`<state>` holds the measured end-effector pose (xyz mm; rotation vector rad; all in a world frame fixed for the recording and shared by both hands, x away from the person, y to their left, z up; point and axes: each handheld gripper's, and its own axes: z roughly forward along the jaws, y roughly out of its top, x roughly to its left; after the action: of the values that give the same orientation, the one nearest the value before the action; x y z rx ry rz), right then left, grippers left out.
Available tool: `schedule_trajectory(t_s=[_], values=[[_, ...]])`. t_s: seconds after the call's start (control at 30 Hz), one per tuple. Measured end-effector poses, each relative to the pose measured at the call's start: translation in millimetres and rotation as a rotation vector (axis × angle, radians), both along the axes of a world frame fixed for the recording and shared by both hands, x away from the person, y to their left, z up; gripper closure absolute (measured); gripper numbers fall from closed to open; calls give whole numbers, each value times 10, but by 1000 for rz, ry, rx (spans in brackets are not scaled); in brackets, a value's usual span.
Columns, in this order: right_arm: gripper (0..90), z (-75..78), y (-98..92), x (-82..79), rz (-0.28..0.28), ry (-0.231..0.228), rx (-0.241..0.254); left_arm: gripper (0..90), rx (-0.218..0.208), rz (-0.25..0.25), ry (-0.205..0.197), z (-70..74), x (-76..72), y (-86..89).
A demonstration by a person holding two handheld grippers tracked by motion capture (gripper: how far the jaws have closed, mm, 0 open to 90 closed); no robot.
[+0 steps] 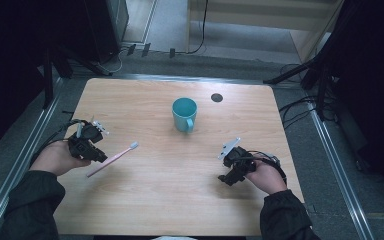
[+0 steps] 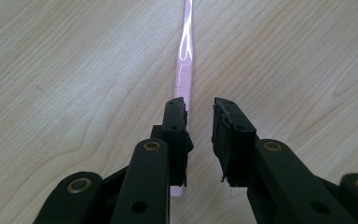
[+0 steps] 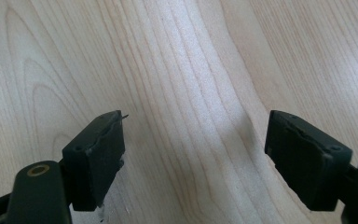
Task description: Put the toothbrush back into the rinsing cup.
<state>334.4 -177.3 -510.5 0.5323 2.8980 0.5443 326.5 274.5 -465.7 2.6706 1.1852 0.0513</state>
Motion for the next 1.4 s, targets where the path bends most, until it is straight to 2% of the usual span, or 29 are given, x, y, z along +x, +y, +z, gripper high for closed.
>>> schedule_trajectory(t_s=[0.07,0.2,0.6,0.67,1.4], values=[[199,-1,-6,-2,1,-2,3,743,25,-12,14,-38,15,-9],[199,-3,-27,-17,-4,-1,1,742,44,-14,31,-101,51,-6],[199,-5,-57,-58,-12,-2,0,743,31,-14,61,-216,137,0],[199,-3,-60,-67,-17,1,-3,744,25,-2,63,-224,139,-5],[199,-12,-134,-115,-30,0,-3,734,72,-28,93,-346,229,-78]])
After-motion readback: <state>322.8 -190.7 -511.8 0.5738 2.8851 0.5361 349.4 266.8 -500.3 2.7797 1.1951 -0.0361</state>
